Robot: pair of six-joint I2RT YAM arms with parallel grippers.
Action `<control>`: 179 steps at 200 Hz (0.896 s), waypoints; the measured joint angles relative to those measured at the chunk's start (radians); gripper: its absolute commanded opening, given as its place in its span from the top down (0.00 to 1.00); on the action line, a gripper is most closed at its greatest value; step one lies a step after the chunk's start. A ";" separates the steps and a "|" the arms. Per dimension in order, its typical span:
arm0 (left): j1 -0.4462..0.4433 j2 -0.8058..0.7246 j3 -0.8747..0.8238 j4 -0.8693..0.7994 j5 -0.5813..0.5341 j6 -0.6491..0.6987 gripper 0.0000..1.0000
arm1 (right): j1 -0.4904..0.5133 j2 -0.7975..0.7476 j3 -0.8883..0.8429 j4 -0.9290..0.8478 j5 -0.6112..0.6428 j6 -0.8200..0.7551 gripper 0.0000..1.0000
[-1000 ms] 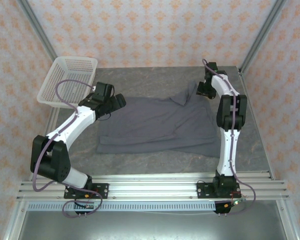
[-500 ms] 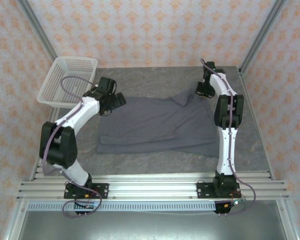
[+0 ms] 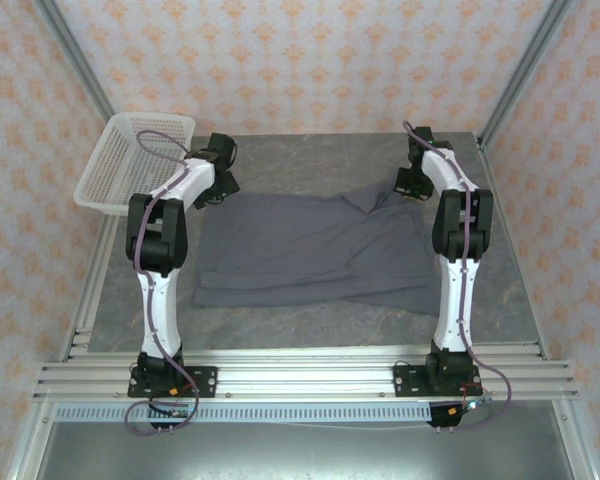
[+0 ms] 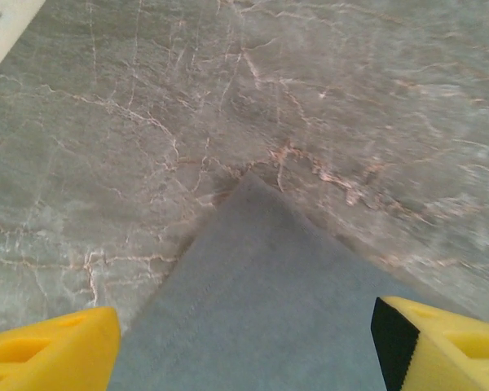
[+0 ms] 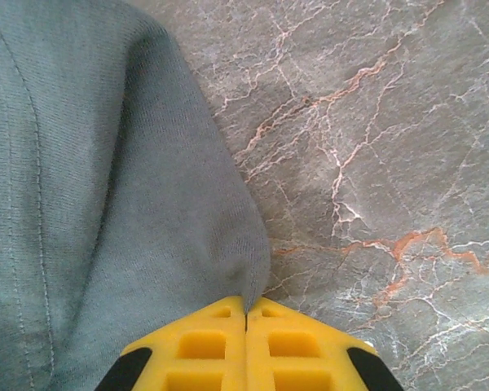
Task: Fold the inside-out t-shirt
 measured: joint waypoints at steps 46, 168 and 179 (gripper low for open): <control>0.040 0.134 0.158 -0.022 -0.004 0.033 0.34 | 0.000 0.000 0.006 -0.001 0.000 0.000 1.00; 0.080 0.175 0.200 -0.030 0.101 0.068 1.00 | 0.000 0.000 0.045 -0.019 0.005 0.014 1.00; 0.082 0.167 0.186 -0.019 0.102 0.067 1.00 | -0.002 0.000 0.048 -0.020 0.005 0.024 1.00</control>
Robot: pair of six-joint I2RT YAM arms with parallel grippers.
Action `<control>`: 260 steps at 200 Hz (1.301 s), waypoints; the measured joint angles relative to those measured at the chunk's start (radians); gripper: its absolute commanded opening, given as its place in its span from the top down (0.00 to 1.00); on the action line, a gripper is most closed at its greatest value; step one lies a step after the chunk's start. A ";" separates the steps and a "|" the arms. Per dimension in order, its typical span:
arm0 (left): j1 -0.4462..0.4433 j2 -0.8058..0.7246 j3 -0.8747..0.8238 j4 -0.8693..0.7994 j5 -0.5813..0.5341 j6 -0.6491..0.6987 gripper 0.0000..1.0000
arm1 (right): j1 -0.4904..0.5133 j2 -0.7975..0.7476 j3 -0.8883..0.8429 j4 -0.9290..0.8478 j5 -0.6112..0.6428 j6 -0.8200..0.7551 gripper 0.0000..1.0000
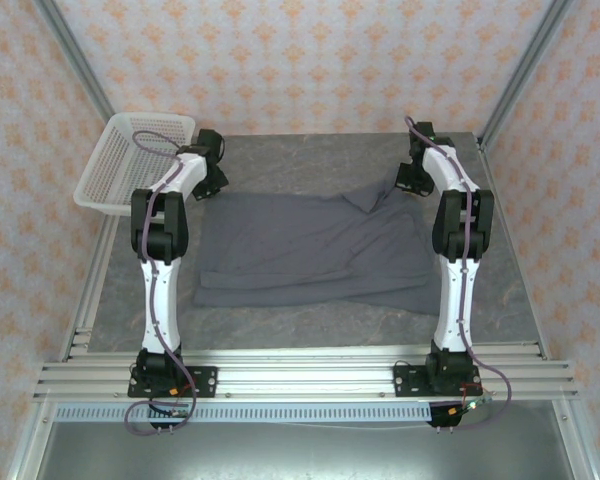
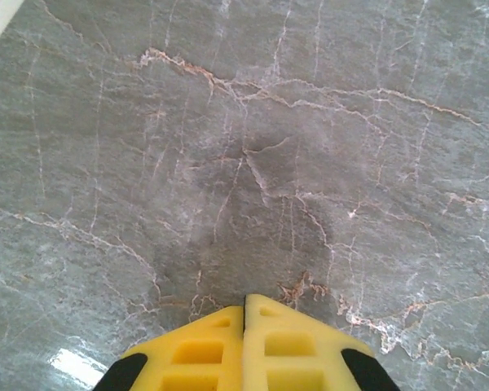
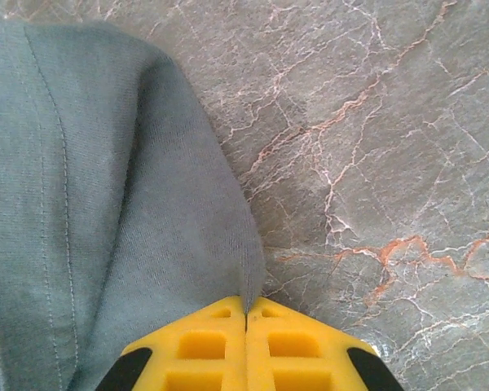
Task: Fold the inside-out t-shirt
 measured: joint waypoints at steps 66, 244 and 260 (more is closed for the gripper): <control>0.015 -0.077 -0.117 0.006 0.059 -0.002 1.00 | -0.064 0.000 0.002 0.006 -0.028 0.069 1.00; 0.020 -0.396 -0.368 0.043 0.118 0.008 1.00 | -0.074 -0.336 -0.463 0.185 -0.091 0.103 1.00; 0.020 -0.406 -0.395 0.042 0.118 0.008 1.00 | -0.085 -0.336 -0.515 0.196 -0.092 0.105 1.00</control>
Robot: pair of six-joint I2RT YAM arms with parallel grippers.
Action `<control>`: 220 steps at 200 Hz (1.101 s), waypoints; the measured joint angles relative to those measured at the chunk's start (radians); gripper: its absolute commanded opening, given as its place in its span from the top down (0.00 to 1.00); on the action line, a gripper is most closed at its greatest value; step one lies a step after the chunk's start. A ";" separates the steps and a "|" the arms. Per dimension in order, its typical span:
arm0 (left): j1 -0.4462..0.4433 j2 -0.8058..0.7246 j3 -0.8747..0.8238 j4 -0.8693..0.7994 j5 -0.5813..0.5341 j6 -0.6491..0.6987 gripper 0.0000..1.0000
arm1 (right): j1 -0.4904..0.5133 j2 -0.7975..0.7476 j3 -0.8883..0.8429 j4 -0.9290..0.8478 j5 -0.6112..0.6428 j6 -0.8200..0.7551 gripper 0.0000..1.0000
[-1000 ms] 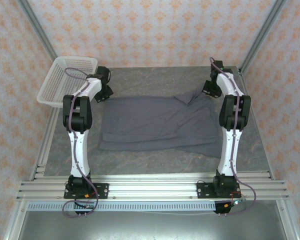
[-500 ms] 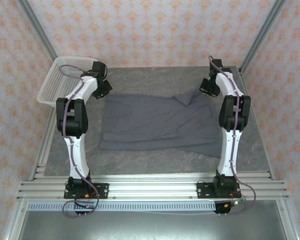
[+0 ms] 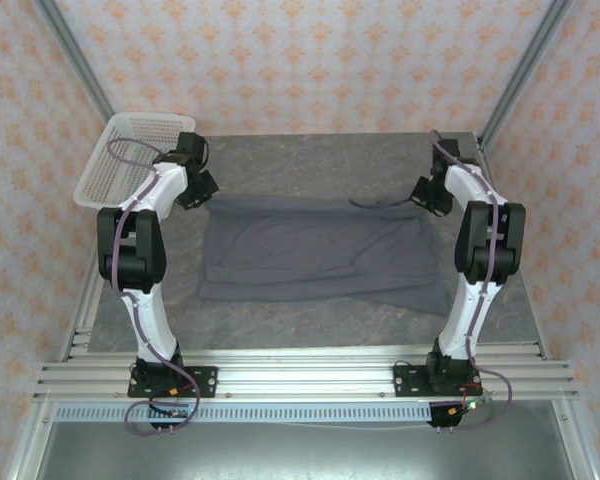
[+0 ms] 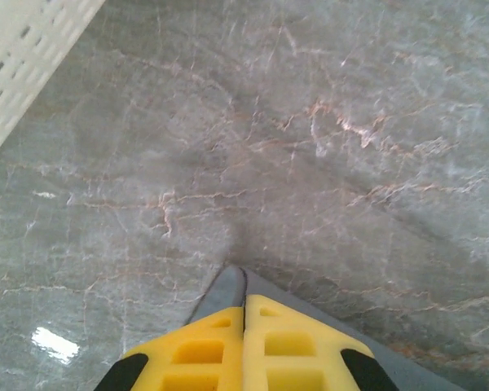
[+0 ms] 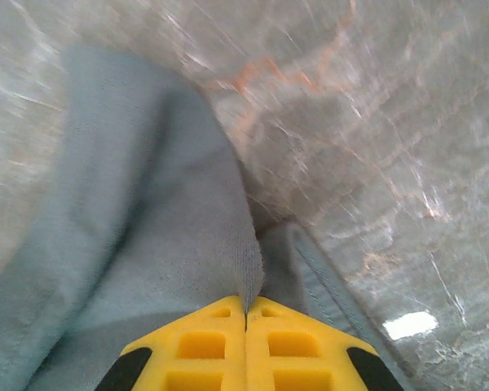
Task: Fold the inside-out t-shirt
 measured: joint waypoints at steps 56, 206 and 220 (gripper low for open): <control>0.000 -0.109 -0.069 0.001 0.013 0.000 1.00 | 0.000 -0.049 -0.013 0.008 0.001 0.000 1.00; 0.000 -0.224 -0.454 0.145 0.034 -0.028 0.86 | 0.000 -0.216 -0.409 0.124 0.084 0.150 0.79; 0.000 -0.224 -0.465 0.156 0.033 -0.025 0.58 | 0.000 -0.217 -0.409 0.121 0.087 0.153 0.74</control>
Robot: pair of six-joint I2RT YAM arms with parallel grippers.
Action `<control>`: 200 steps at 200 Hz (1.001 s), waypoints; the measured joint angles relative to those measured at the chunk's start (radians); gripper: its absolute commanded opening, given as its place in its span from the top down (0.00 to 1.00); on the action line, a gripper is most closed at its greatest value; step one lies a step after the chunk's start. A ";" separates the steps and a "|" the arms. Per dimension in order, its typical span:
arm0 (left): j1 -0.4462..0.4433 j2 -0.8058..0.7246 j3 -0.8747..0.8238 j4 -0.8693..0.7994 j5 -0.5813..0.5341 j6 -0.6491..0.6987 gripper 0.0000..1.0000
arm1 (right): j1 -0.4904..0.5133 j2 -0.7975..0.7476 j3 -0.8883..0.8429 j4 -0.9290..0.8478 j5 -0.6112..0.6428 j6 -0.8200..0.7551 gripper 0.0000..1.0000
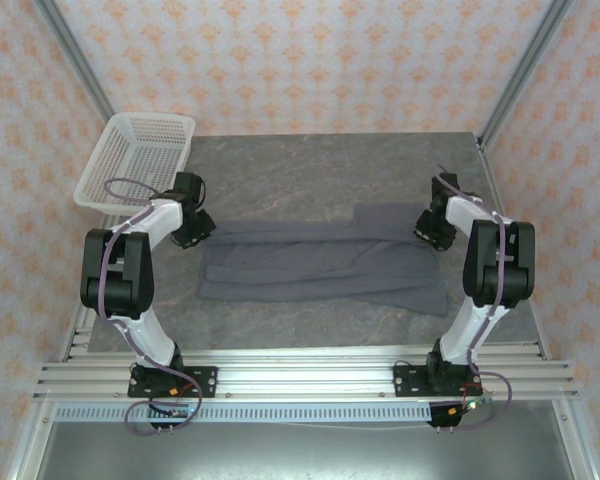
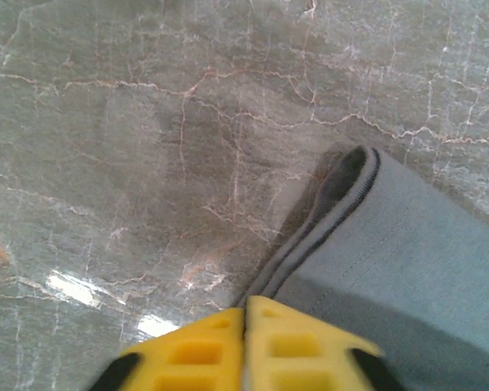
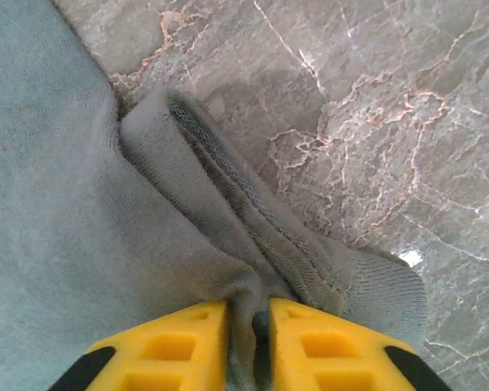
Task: Fold the inside-out t-shirt
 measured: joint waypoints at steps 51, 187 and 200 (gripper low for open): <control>0.002 -0.162 -0.029 0.010 -0.006 0.000 0.34 | -0.001 -0.108 0.077 -0.078 0.049 0.001 0.51; -0.277 -0.371 -0.084 0.070 0.100 0.002 0.22 | 0.013 0.450 0.678 -0.198 -0.008 -0.141 0.49; -0.277 -0.371 -0.085 0.070 0.099 0.002 0.22 | 0.020 0.460 0.699 -0.213 -0.016 -0.153 0.59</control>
